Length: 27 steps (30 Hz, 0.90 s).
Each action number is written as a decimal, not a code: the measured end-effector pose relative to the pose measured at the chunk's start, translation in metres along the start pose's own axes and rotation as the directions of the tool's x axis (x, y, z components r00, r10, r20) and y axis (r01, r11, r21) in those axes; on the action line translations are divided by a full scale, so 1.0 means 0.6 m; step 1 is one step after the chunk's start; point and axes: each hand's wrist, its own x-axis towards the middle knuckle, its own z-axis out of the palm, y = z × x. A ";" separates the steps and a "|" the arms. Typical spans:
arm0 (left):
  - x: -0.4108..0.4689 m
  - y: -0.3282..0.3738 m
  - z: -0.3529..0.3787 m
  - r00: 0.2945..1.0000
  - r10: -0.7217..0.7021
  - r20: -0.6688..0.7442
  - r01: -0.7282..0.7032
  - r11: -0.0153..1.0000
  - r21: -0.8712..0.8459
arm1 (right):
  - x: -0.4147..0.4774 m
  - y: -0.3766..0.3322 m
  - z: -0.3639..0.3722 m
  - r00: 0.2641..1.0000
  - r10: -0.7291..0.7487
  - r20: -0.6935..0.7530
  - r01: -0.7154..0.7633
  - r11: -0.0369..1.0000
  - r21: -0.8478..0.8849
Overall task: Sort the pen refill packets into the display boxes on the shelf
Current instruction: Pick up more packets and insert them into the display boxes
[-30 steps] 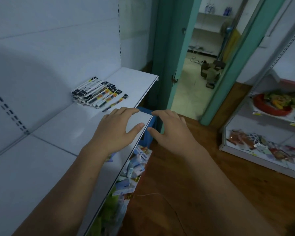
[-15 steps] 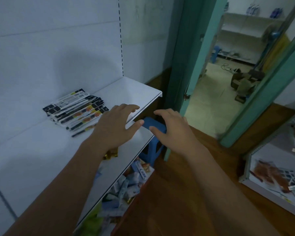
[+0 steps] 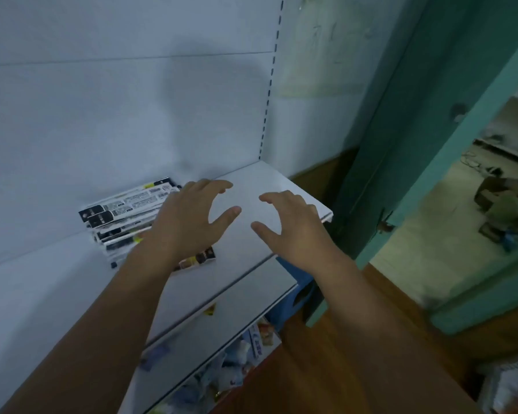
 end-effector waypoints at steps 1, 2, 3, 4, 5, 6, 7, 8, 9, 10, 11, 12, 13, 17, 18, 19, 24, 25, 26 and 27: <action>0.004 -0.012 -0.005 1.000 -0.023 -0.008 0.023 1.000 0.010 | 0.021 -0.004 0.009 1.000 -0.018 0.021 0.018 1.000 0.004; 0.005 -0.024 -0.010 0.999 -0.038 -0.021 0.039 0.999 0.021 | 0.041 -0.009 0.018 0.998 -0.041 0.040 0.041 0.999 0.011; 0.006 -0.036 -0.015 0.998 -0.054 -0.029 0.055 0.998 0.035 | 0.059 -0.014 0.027 0.996 -0.071 0.052 0.070 0.997 0.021; 0.004 -0.047 -0.021 0.997 -0.070 -0.033 0.072 0.996 0.054 | 0.075 -0.019 0.035 0.993 -0.102 0.059 0.100 0.995 0.030; 0.001 -0.059 -0.026 0.995 -0.090 -0.037 0.093 0.993 0.077 | 0.091 -0.023 0.043 0.989 -0.130 0.071 0.127 0.991 0.040; -0.005 -0.068 -0.032 0.992 -0.117 -0.041 0.120 0.988 0.100 | 0.106 -0.029 0.049 0.984 -0.155 0.086 0.151 0.987 0.050; -0.012 -0.077 -0.038 0.988 -0.149 -0.044 0.153 0.981 0.122 | 0.120 -0.034 0.056 0.979 -0.178 0.100 0.173 0.983 0.061; -0.021 -0.085 -0.044 0.983 -0.181 -0.040 0.185 0.972 0.143 | 0.132 -0.038 0.064 0.974 -0.200 0.111 0.192 0.979 0.074; -0.032 -0.092 -0.049 0.978 -0.207 -0.028 0.208 0.964 0.163 | 0.143 -0.043 0.071 0.968 -0.220 0.121 0.209 0.973 0.092; -0.046 -0.098 -0.053 0.975 -0.224 -0.008 0.222 0.958 0.182 | 0.153 -0.046 0.078 0.961 -0.242 0.132 0.228 0.967 0.112; -0.061 -0.102 -0.055 0.971 -0.239 0.020 0.230 0.953 0.199 | 0.161 -0.049 0.086 0.952 -0.268 0.144 0.251 0.959 0.130; -0.078 -0.105 -0.055 0.966 -0.255 0.053 0.239 0.949 0.207 | 0.167 -0.052 0.093 0.942 -0.295 0.159 0.272 0.951 0.149; -0.094 -0.105 -0.052 0.958 -0.275 0.086 0.253 0.945 0.208 | 0.172 -0.053 0.099 0.933 -0.316 0.173 0.288 0.942 0.171; -0.134 -0.098 -0.021 0.925 -0.367 0.101 0.337 0.913 0.232 | 0.183 -0.054 0.119 0.892 -0.387 0.233 0.327 0.909 0.258; -0.137 -0.098 -0.012 0.919 -0.387 0.073 0.360 0.901 0.240 | 0.185 -0.053 0.123 0.881 -0.404 0.245 0.337 0.901 0.273; -0.138 -0.098 -0.005 0.914 -0.403 0.045 0.381 0.891 0.248 | 0.187 -0.052 0.126 0.872 -0.417 0.255 0.343 0.894 0.287; -0.127 -0.099 0.013 0.889 -0.454 -0.060 0.453 0.851 0.265 | 0.188 -0.047 0.133 0.841 -0.474 0.262 0.377 0.860 0.345; -0.123 -0.100 0.014 0.885 -0.461 -0.065 0.461 0.847 0.265 | 0.187 -0.044 0.133 0.838 -0.480 0.261 0.379 0.854 0.356; -0.118 -0.100 0.013 0.886 -0.459 -0.062 0.458 0.847 0.269 | 0.187 -0.042 0.133 0.837 -0.482 0.261 0.376 0.851 0.366; -0.115 -0.099 0.013 0.892 -0.449 -0.053 0.445 0.852 0.276 | 0.188 -0.038 0.134 0.837 -0.480 0.263 0.369 0.850 0.376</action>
